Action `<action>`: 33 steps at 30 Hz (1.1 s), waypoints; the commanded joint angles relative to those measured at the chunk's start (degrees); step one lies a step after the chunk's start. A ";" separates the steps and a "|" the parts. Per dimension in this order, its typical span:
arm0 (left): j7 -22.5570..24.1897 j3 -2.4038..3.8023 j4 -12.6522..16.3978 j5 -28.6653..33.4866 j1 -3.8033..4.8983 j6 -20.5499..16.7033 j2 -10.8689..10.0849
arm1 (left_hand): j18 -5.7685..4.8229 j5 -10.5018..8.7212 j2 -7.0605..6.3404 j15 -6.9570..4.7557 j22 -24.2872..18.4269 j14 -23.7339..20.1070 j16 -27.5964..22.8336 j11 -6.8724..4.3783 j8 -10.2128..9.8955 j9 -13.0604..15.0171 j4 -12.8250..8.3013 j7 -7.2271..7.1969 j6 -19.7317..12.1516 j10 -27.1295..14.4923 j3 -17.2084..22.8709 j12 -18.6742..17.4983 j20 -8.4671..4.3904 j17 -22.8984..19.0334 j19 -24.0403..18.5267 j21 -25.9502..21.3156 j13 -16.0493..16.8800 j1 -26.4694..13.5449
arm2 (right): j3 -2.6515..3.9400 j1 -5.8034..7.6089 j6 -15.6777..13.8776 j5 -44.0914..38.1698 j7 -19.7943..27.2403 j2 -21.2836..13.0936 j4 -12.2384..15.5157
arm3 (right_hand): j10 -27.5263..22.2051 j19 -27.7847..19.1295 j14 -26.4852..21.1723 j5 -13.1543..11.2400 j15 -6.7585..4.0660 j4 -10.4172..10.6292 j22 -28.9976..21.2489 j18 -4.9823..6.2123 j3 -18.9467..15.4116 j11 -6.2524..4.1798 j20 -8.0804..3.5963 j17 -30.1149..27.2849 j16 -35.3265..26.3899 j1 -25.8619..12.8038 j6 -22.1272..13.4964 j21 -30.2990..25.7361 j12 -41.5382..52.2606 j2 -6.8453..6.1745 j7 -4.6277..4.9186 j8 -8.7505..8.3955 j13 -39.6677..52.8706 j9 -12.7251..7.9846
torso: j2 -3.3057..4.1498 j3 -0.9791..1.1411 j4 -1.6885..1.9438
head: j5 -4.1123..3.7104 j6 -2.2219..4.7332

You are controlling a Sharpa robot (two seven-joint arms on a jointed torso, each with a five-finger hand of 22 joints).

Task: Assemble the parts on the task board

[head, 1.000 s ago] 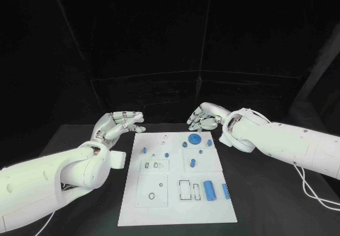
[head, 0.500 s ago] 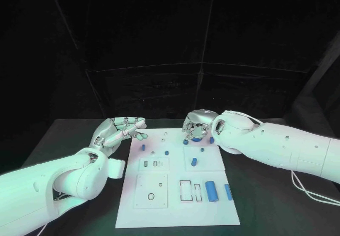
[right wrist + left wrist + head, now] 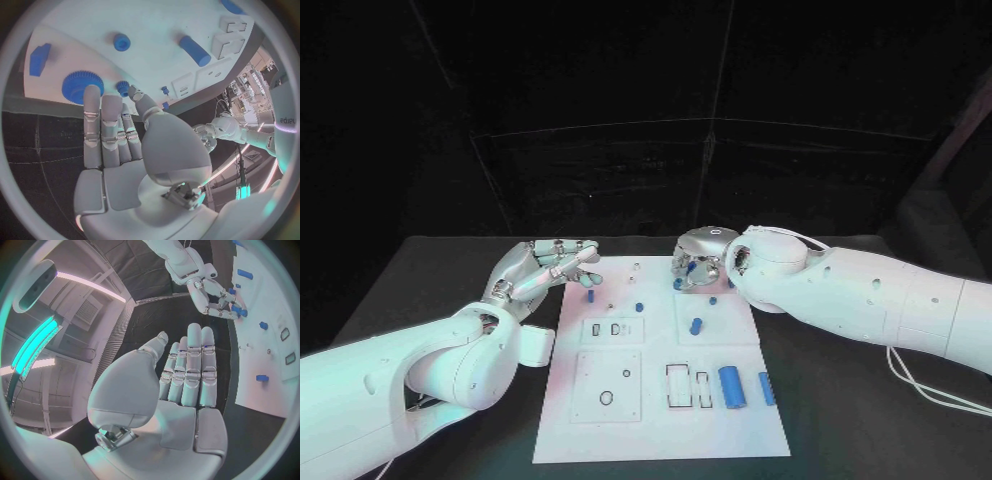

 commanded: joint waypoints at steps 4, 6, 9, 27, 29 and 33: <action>-0.01 0.02 0.02 -0.66 0.08 1.10 -0.02 | 0.12 -0.11 -0.40 0.10 0.06 -0.45 0.21 0.29 -0.28 -0.06 -0.08 0.50 0.07 -0.22 0.29 -0.24 0.10 0.12 -0.35 0.28 -0.05 -0.41 | 0.06 0.17 2.08 -1.51 -0.38 0.56 -0.83 | -0.63 -0.07 1.02 -0.28 0.47 0.01 1.75 0.48 0.85 -0.05 0.10 2.04 2.17 0.07 -0.09 1.68 0.64 0.57 0.10 0.09 -0.08 0.10 | 0.46 0.08 0.13 | 0.01 0.35; -0.07 0.02 -0.03 -0.66 0.08 1.13 0.01 | 0.12 -0.10 -0.39 0.13 0.07 -0.50 0.22 0.32 -0.34 -0.07 -0.07 0.54 0.03 -0.28 0.32 -0.32 0.12 0.19 -0.38 0.29 -0.06 -0.46 | 0.06 0.17 2.08 -1.52 -0.24 0.71 -0.95 | -0.40 0.31 1.11 -0.38 0.46 0.04 3.05 0.31 1.24 -0.04 0.13 3.27 3.39 0.10 0.08 2.72 0.92 0.93 0.14 0.13 -0.08 0.11 | 0.52 0.12 0.18 | 0.03 0.30; -0.17 0.02 -0.16 -0.66 0.08 1.21 0.03 | 0.12 -0.10 -0.38 0.15 0.08 -0.54 0.23 0.35 -0.41 -0.07 -0.07 0.57 -0.02 -0.32 0.35 -0.40 0.13 0.26 -0.40 0.30 -0.07 -0.49 | 0.06 0.17 2.07 -1.53 0.09 1.04 -1.17 | 0.07 0.98 1.24 -1.26 0.42 0.05 5.47 -0.02 2.18 -0.08 0.15 5.44 5.64 0.07 0.31 4.70 1.34 1.55 0.13 0.12 -0.13 0.10 | 0.60 0.16 0.16 | 0.10 0.31; -0.60 0.03 -0.41 -0.65 0.11 1.66 -0.05 | 0.12 -0.10 -0.38 0.15 0.08 -0.54 0.23 0.36 -0.42 -0.07 -0.07 0.57 -0.03 -0.33 0.36 -0.41 0.14 0.27 -0.41 0.30 -0.07 -0.50 | 0.03 0.15 4.00 -1.50 0.43 2.39 -2.74 | 2.66 2.43 1.09 -4.89 0.35 -0.14 12.65 -0.89 7.59 -0.33 0.14 11.08 11.92 0.48 2.40 10.71 2.09 3.24 0.39 0.47 -0.16 0.22 | 1.29 0.33 0.14 | 0.05 0.22; -0.61 0.03 -0.48 -0.65 0.11 1.69 -0.05 | 0.13 -0.09 -0.32 0.17 0.09 -0.60 0.26 0.39 -0.50 -0.07 -0.08 0.60 -0.07 -0.39 0.43 -0.51 0.16 0.37 -0.44 0.32 -0.07 -0.52 | 0.03 0.15 3.81 -1.50 0.46 2.39 -2.83 | 2.70 2.30 0.93 -5.19 0.40 -0.10 12.91 -0.91 8.37 -0.28 0.16 11.07 12.12 0.50 2.55 11.06 1.92 3.11 0.44 0.39 -0.19 0.18 | 1.32 0.35 0.16 | 0.08 0.20; -0.66 0.03 -0.51 -0.65 0.11 1.76 -0.09 | 0.13 -0.09 -0.32 0.17 0.09 -0.60 0.26 0.39 -0.50 -0.07 -0.08 0.60 -0.07 -0.39 0.43 -0.51 0.16 0.37 -0.44 0.32 -0.07 -0.52 | 0.03 0.14 0.29 -1.47 1.03 2.16 -2.51 | 3.75 2.53 0.74 -6.58 0.31 -0.13 14.84 -1.12 11.36 -0.35 0.15 12.07 13.47 1.25 3.64 12.72 1.94 3.32 0.50 0.54 -0.07 0.23 | 1.41 0.36 0.17 | 0.13 0.26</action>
